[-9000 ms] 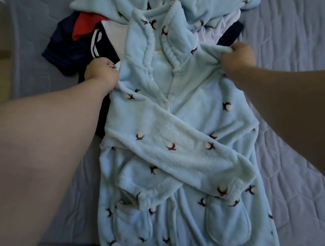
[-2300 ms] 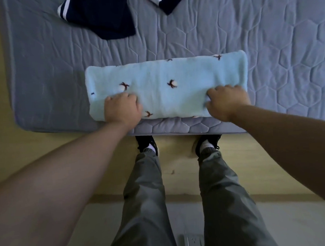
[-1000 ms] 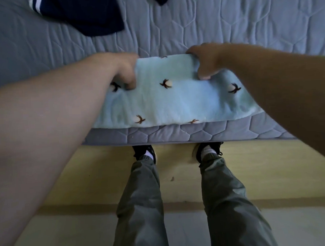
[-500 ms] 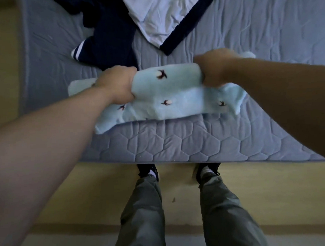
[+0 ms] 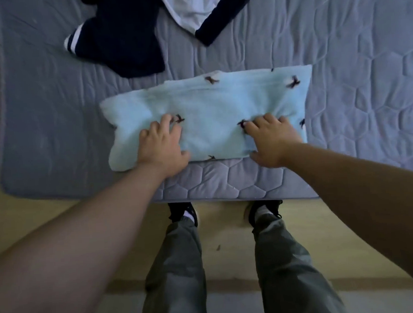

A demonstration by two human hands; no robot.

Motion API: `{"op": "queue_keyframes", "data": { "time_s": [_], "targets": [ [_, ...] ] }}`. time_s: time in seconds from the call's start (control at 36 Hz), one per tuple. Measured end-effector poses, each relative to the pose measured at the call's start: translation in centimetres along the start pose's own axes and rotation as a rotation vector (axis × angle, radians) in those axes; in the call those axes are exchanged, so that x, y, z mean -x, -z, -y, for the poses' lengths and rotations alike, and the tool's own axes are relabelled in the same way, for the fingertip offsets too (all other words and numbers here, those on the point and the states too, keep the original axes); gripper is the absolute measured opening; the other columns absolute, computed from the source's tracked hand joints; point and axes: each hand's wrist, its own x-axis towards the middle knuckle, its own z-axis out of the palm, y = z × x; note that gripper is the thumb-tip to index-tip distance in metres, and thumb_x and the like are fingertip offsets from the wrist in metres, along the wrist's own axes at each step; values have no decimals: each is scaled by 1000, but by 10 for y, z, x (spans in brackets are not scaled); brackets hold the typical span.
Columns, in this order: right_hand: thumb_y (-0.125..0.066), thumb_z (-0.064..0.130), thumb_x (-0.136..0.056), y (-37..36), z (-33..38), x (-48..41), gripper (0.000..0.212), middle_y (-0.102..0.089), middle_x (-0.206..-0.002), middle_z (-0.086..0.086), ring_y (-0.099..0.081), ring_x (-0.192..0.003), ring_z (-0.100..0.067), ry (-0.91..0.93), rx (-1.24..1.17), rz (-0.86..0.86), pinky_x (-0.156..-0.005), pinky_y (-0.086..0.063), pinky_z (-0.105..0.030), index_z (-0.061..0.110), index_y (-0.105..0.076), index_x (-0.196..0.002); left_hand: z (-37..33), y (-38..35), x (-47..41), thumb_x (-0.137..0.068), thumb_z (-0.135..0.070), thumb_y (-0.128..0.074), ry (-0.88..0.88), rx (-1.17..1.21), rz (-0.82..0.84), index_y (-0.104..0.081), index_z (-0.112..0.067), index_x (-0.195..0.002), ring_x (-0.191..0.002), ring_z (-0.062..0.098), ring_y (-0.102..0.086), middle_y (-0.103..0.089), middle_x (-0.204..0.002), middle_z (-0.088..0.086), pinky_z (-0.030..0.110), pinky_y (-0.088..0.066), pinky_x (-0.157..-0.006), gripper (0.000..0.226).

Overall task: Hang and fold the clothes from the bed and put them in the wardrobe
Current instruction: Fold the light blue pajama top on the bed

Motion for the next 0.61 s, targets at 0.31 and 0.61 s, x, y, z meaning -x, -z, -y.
{"op": "queue_keyframes", "data": {
  "time_s": [0.31,0.61],
  "targets": [
    [-56,57,-88,15,-44,-6,55,-50,-129,-10,-50,-120,-34,-746,-776,-538,-97,-41,-48,17,-50,-126,-48,17,-34,-96,-48,-45,114,234,-391,-50,-13,-132,-141,31,-35,-39,-152,9,57,-29,-112,50],
    [-59,99,-41,-5,-87,-34,122,-67,-121,-1,-66,-105,-24,-835,-1444,-1,-96,-50,-36,17,-62,-131,-49,-9,-79,-97,-62,-16,193,287,-204,-17,-28,-158,-153,24,-9,-15,-166,-5,64,-5,-119,69]
  ]
}}
